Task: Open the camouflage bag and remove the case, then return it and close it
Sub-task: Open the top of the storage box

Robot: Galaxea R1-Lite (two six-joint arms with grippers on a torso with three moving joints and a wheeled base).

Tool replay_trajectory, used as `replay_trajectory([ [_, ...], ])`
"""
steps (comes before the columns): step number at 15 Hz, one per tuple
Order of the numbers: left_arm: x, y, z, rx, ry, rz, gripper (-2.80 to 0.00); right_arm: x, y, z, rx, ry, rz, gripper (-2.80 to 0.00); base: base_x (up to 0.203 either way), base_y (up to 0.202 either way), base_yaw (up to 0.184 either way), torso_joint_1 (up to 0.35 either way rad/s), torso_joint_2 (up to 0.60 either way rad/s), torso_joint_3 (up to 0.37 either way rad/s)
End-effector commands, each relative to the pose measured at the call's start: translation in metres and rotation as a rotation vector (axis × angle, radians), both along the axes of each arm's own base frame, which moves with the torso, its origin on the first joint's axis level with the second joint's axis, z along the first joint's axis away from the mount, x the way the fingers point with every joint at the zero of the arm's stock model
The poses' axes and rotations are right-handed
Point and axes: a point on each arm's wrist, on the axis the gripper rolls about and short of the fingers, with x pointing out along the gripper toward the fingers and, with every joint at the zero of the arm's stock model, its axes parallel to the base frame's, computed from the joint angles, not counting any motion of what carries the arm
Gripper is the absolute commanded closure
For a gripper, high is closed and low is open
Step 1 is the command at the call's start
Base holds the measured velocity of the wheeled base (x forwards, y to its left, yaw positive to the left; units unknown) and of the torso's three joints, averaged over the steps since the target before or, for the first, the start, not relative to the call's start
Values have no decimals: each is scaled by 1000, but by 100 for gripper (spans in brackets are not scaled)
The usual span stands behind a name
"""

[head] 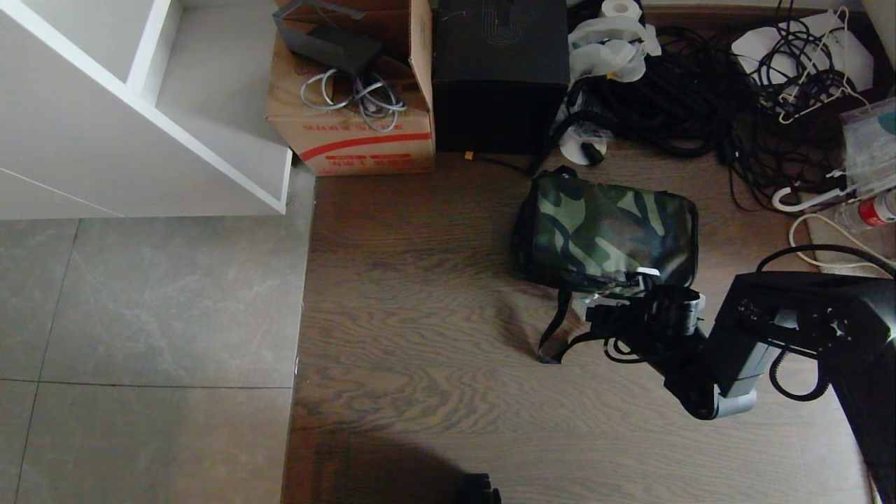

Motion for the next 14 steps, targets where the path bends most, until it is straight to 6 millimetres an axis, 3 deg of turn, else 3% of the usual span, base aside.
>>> replay_trajectory([
  [1, 1, 0, -3, -1, 8, 2, 0, 1, -3, 3, 2, -18, -9, -280, 0, 0, 0, 0, 0, 0],
  [14, 1, 0, -3, -1, 8, 1, 0, 13, -5, 4, 7, -39, -32, -280, 0, 0, 0, 0, 0, 0],
])
